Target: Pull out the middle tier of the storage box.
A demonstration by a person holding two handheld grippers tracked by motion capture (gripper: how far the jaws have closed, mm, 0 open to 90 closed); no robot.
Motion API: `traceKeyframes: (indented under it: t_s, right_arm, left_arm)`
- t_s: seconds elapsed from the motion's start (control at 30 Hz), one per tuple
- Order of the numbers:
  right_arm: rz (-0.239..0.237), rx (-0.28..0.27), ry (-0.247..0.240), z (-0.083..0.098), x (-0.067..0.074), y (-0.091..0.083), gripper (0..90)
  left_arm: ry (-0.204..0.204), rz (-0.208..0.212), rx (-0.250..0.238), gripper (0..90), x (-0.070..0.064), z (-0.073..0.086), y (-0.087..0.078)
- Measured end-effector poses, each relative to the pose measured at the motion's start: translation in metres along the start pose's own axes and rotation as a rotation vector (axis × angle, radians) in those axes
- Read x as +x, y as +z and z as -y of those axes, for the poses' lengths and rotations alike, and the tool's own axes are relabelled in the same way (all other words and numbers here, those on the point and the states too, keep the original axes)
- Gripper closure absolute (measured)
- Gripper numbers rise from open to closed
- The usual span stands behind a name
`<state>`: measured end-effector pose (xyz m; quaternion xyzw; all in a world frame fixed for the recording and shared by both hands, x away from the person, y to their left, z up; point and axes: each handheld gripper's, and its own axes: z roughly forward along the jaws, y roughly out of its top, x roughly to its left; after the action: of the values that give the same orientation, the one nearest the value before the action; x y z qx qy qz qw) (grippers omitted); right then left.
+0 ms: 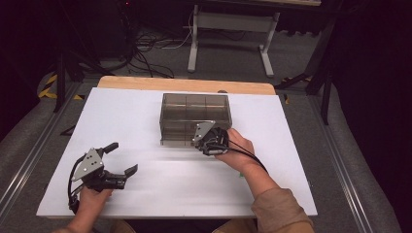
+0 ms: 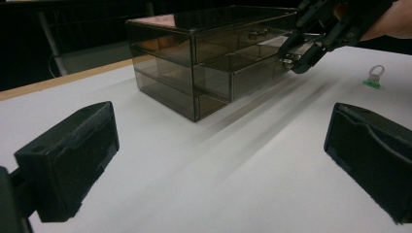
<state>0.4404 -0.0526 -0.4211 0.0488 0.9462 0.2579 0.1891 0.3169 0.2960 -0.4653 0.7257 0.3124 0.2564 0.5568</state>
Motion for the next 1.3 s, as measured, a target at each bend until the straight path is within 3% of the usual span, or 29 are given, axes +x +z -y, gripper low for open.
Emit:
traceKeyframes:
  t_s: [0.47,1.3]
  right_arm:
    - [-0.021,0.01,-0.04,-0.001,0.012,-0.007,67.7]
    - [-0.029,0.028,-0.043,0.003,0.022,-0.004,68.5]
  left_arm:
    - [-0.001,-0.003,0.0,0.3,0.0,0.0,0.0]
    - [-0.003,-0.007,-0.004,0.3,0.0,0.0,0.0]
